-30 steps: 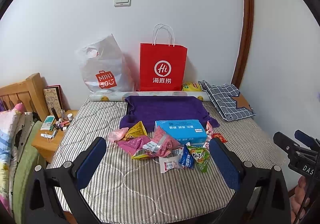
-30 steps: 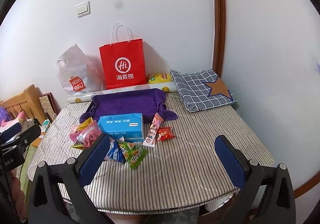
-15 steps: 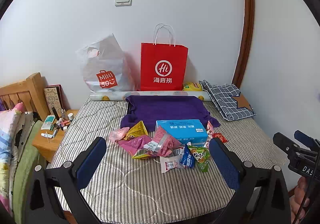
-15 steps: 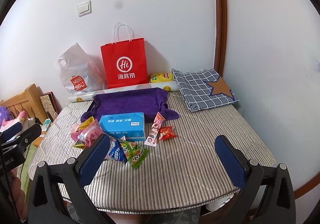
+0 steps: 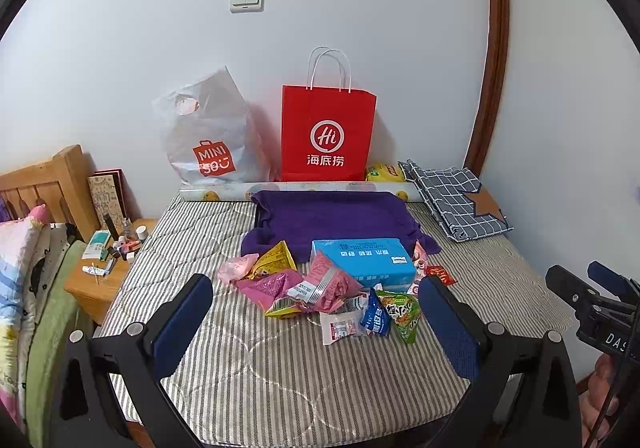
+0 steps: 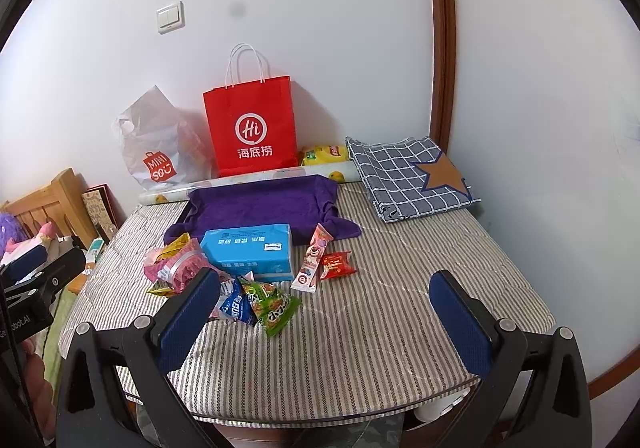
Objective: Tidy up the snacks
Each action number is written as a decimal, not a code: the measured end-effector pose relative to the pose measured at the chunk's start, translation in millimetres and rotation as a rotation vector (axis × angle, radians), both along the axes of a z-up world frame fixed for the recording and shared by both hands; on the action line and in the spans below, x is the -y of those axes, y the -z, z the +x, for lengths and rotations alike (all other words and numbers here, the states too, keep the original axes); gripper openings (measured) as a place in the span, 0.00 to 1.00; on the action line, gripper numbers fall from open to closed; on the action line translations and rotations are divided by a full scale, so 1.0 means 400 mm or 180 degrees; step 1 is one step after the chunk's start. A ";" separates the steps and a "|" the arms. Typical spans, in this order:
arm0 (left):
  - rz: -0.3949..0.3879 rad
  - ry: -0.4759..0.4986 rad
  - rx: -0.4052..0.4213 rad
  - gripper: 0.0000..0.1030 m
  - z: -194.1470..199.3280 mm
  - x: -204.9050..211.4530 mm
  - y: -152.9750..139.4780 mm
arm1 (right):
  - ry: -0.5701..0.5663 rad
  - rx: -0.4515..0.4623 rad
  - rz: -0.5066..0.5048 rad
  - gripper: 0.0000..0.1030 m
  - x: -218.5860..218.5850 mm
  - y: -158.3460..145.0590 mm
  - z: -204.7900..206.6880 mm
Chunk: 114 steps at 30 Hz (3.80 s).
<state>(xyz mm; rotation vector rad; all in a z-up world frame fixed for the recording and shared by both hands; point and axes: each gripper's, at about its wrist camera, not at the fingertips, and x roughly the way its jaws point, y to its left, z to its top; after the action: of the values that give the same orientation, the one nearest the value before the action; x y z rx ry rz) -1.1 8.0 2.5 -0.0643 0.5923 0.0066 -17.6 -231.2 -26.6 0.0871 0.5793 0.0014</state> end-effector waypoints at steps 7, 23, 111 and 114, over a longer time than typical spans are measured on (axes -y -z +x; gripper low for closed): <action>-0.0004 0.0003 0.0003 1.00 -0.003 0.001 0.001 | 0.0003 0.0001 0.0000 1.00 -0.004 -0.002 -0.004; -0.0001 0.0000 0.0005 1.00 -0.011 0.003 0.006 | 0.0004 0.0000 0.0008 1.00 -0.003 -0.002 -0.004; -0.0214 0.0198 -0.1381 0.27 0.546 -0.333 0.480 | -0.0112 -0.1075 -0.0053 0.42 0.057 0.467 0.525; -0.0211 0.0149 -0.1336 0.27 0.523 -0.349 0.468 | -0.0053 -0.1036 -0.0013 0.42 0.063 0.449 0.502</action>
<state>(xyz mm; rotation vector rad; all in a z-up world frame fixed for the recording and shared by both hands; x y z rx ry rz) 207.9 147.7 -184.7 -0.1150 1.0135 -0.0459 183.3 -256.3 -206.3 0.0789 0.9053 0.0024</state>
